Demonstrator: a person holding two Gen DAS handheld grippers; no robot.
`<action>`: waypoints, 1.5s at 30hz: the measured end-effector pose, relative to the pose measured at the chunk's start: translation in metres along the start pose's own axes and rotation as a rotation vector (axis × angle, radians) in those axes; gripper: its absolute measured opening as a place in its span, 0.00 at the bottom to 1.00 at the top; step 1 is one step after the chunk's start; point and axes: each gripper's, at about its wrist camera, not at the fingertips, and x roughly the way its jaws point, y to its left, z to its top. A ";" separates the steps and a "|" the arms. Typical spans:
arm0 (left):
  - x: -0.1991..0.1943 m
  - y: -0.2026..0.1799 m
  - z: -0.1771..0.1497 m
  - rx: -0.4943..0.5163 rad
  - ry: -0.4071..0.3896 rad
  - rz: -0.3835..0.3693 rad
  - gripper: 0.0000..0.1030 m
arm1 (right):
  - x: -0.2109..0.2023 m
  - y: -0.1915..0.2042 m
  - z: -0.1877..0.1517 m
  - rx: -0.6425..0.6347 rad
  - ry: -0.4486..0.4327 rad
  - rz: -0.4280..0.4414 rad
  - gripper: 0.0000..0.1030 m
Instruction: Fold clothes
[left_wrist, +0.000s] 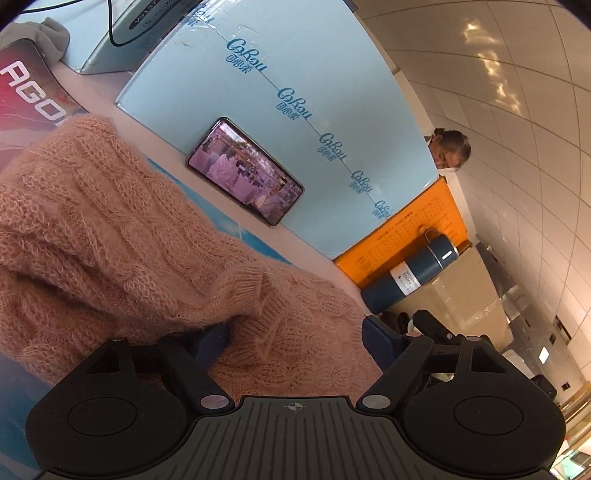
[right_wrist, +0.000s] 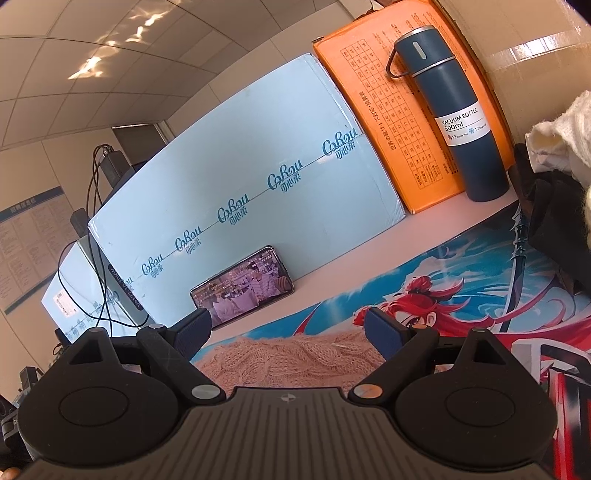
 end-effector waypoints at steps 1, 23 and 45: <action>-0.003 0.000 0.001 -0.012 -0.004 -0.007 0.79 | 0.000 0.000 0.000 0.001 0.001 0.000 0.87; -0.062 0.020 0.005 0.026 -0.259 0.458 0.91 | -0.003 0.001 -0.004 0.012 0.003 0.048 0.87; -0.096 -0.029 0.021 0.661 -0.513 0.889 0.22 | -0.003 0.021 -0.017 0.055 0.148 0.318 0.87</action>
